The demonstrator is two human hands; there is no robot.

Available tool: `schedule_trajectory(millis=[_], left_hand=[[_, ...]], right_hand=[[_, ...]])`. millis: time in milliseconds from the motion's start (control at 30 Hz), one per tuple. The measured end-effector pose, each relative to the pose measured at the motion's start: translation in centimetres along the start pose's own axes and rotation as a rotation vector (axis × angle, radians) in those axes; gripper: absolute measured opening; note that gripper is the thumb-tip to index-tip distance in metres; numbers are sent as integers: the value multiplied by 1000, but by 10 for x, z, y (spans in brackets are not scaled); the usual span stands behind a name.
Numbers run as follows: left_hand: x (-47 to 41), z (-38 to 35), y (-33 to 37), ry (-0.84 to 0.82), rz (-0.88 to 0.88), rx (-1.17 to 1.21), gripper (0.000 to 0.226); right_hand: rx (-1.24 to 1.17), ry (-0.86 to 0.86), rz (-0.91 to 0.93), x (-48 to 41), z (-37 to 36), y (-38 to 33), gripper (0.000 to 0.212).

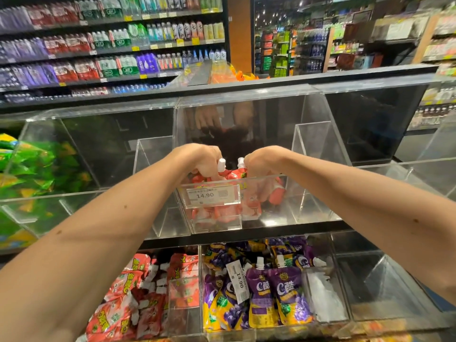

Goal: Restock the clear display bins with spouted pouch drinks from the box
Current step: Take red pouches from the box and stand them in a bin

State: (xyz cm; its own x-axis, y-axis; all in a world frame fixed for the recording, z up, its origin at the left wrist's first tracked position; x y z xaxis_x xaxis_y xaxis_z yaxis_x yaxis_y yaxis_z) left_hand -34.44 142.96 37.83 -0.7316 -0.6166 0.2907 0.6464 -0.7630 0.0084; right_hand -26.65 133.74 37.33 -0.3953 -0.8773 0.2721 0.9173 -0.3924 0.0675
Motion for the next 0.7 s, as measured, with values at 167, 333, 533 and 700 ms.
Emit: schedule_trajectory(millis=[167,333,533,700], left_hand=[[0,0,-1,-155,-1,128,15],[2,4,8,80,40,-15,37],[12,4,7,183,18,-19,60],[45,22,7,342,-58,326,55]], right_hand=[[-69,-88,12,-5,-5,17,30],[-41,-55,9,-10,-6,16,27],[-103,-56,-41,-2,-6,15,25],[-257,230,-69,25,21,23,33]])
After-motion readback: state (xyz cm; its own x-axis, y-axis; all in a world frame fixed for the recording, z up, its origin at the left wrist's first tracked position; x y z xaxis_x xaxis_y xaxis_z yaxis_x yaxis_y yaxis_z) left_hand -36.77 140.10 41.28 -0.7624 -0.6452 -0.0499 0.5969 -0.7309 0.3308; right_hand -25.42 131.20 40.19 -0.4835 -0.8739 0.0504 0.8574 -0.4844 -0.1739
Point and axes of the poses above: each hand's wrist, its own x-axis away from the middle knuckle, its own z-axis out of the back of the hand, y = z × x, the point moved 7 cm from there along -x, towards the middle knuckle, and after that the axes turned 3 degrees about y, right-handed, at the moved point
